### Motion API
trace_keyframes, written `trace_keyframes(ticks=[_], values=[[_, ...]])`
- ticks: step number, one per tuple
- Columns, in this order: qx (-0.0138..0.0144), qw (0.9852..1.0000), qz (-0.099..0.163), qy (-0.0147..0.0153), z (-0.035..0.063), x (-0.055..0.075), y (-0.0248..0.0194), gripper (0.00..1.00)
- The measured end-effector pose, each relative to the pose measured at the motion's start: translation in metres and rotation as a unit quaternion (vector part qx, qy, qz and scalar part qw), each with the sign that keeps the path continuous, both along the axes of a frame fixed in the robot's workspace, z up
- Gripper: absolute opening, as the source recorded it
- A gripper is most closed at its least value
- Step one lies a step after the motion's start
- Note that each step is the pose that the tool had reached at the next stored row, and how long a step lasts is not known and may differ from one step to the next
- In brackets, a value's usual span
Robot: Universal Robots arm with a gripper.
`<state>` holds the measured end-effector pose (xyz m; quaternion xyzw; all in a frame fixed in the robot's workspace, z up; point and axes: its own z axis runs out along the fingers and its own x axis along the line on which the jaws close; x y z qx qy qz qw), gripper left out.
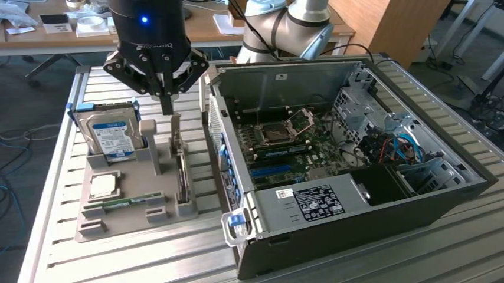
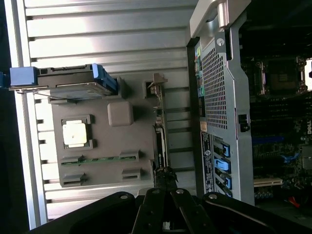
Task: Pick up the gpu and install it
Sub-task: 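Pick up the gpu and move the gpu toward the slot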
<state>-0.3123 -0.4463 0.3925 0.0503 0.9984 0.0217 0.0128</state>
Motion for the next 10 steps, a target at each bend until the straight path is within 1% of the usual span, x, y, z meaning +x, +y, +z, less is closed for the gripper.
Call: trace_keyframes(ticks=[4,6,7,9,10], values=[[0.0000,1.0000,0.000,0.0000,0.0000,0.0000,0.0000,0.11],[0.0000,1.0000,0.000,0.0000,0.0000,0.0000,0.0000,0.23],[0.0000,1.0000,0.000,0.0000,0.0000,0.0000,0.0000,0.23],[0.0000,1.0000,0.000,0.0000,0.0000,0.0000,0.0000,0.35],[0.0000,1.0000,0.000,0.0000,0.0000,0.0000,0.0000,0.35]])
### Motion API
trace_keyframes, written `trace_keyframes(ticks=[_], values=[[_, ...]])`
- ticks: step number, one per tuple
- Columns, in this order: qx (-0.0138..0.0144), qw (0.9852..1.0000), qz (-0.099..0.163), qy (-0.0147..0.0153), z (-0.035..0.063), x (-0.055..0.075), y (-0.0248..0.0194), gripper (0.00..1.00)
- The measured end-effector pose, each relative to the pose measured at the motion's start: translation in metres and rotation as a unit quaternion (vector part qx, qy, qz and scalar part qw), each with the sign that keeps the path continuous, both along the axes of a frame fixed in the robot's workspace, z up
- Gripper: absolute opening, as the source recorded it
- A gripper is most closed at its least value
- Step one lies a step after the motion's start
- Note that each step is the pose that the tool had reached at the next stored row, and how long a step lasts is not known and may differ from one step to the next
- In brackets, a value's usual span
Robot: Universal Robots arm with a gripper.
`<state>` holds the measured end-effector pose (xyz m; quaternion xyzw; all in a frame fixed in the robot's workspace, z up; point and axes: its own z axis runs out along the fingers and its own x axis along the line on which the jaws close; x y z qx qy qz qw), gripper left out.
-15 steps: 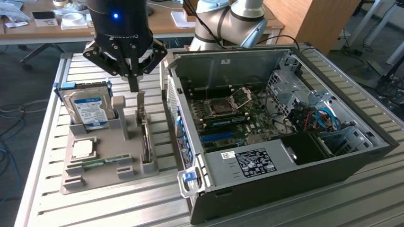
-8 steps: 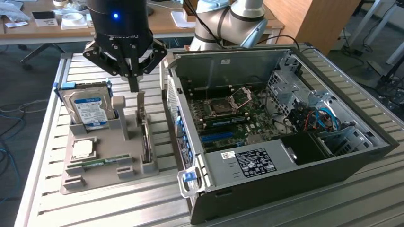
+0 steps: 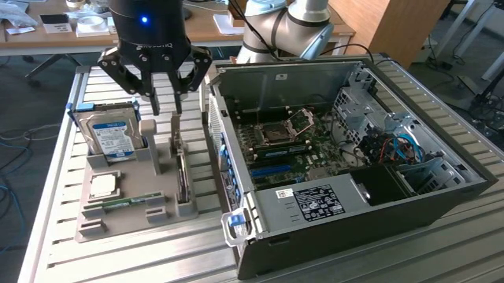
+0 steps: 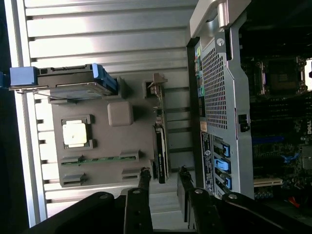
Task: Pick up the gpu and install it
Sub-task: 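Pick up the gpu and move the gpu toward the slot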
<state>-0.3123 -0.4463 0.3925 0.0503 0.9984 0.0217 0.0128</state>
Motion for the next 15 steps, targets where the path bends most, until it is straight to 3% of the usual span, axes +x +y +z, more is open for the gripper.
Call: trace_keyframes(ticks=[1,15], values=[[0.0000,1.0000,0.000,0.0000,0.0000,0.0000,0.0000,0.42],[0.0001,1.0000,0.000,0.0000,-0.0025,0.0000,0.0000,0.42]])
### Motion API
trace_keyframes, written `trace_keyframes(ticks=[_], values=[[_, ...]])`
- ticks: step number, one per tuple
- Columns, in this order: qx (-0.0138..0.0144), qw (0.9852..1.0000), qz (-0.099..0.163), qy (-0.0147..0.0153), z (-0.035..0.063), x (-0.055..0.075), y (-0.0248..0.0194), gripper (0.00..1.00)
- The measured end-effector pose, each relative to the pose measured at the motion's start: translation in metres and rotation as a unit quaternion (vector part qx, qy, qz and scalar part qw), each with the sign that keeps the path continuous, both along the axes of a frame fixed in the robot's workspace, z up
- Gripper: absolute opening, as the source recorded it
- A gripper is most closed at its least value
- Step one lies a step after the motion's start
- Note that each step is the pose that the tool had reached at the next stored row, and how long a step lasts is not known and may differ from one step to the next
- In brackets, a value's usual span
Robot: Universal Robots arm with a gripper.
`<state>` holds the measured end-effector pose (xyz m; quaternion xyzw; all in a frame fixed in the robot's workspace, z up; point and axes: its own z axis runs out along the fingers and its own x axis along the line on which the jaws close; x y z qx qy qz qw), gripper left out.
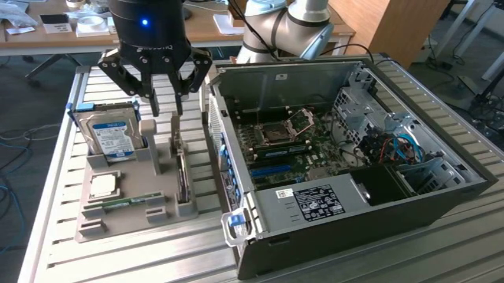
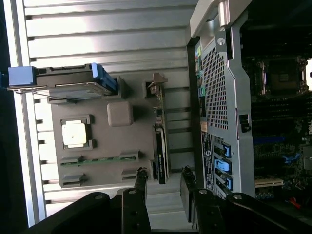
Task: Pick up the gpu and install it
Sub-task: 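Pick up the gpu and move the gpu toward the slot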
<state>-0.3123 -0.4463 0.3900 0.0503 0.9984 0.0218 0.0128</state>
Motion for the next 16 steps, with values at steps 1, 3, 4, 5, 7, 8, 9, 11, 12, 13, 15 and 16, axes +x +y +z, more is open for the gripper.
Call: trace_keyframes(ticks=[1,3,4,5,7,8,9,11,12,13,15,16], values=[[0.0001,1.0000,0.000,0.0000,0.0000,0.0000,0.0000,0.42],[0.0006,1.0000,0.000,-0.0001,-0.0001,0.0000,0.0003,0.42],[0.0008,1.0000,0.000,-0.0001,-0.0002,0.0000,0.0005,0.42],[0.0011,1.0000,0.000,-0.0001,-0.0002,0.0000,0.0009,0.42],[0.0014,1.0000,0.000,0.0000,-0.0001,0.0000,0.0016,0.42],[0.0015,1.0000,0.000,0.0000,-0.0001,0.0000,0.0017,0.42],[0.0016,1.0000,0.000,0.0000,-0.0001,0.0000,0.0017,0.42],[0.0016,1.0000,0.000,0.0000,-0.0001,0.0000,0.0018,0.42],[0.0015,1.0000,0.000,0.0000,-0.0001,0.0000,0.0018,0.42],[0.0015,1.0000,0.000,0.0000,-0.0001,0.0000,0.0018,0.42],[0.0016,1.0000,0.000,0.0000,-0.0001,0.0000,0.0018,0.42],[0.0016,1.0000,0.000,0.0000,-0.0001,0.0000,0.0018,0.42]])
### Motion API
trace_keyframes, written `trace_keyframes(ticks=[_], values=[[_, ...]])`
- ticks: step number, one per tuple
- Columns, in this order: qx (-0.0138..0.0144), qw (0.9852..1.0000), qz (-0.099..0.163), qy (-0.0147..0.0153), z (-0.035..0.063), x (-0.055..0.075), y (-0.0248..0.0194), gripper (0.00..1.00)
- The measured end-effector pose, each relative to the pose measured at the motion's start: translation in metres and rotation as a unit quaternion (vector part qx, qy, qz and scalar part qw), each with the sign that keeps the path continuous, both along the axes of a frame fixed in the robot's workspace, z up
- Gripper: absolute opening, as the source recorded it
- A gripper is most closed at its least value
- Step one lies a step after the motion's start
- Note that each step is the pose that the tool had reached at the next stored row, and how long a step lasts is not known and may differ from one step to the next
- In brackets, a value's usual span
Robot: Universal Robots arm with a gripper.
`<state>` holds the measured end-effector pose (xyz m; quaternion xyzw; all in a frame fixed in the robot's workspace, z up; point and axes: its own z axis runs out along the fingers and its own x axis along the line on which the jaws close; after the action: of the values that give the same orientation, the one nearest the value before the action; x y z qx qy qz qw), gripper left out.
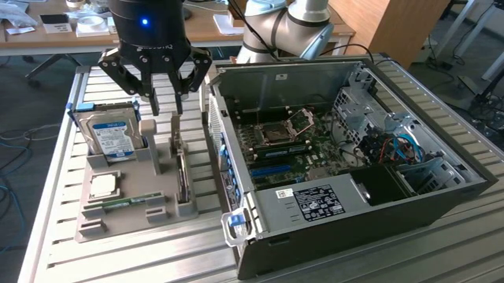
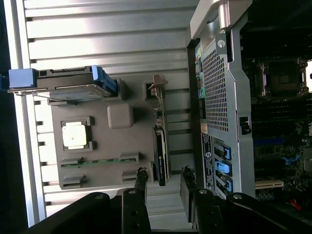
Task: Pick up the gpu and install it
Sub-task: 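Pick up the gpu and move the gpu toward the slot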
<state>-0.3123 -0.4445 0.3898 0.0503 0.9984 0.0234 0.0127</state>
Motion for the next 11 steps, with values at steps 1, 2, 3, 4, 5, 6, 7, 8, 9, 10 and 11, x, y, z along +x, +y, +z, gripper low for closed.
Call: trace_keyframes(ticks=[1,2,3,4,5,6,7,8,9,10,11], values=[[0.0000,1.0000,0.000,0.0000,0.0000,0.0000,0.0000,0.42],[0.0000,1.0000,0.000,0.0000,0.0000,0.0000,0.0000,0.42],[0.0000,1.0000,0.000,0.0000,0.0000,0.0000,0.0000,0.42],[0.0000,1.0000,0.000,0.0000,0.0000,0.0000,0.0000,0.42],[0.0000,1.0000,0.000,0.0000,0.0000,-0.0002,-0.0001,0.42],[0.0000,1.0000,0.000,-0.0001,-0.0001,-0.0007,-0.0003,0.42],[0.0001,1.0000,0.000,-0.0002,-0.0007,-0.0012,-0.0003,0.42],[0.0000,1.0000,0.000,-0.0001,-0.0020,-0.0017,-0.0004,0.42],[0.0000,1.0000,0.000,0.0000,-0.0037,-0.0020,-0.0004,0.42],[0.0000,1.0000,0.000,-0.0001,-0.0055,-0.0022,-0.0004,0.42],[0.0000,1.0000,0.000,-0.0001,-0.0073,-0.0025,-0.0005,0.42]])
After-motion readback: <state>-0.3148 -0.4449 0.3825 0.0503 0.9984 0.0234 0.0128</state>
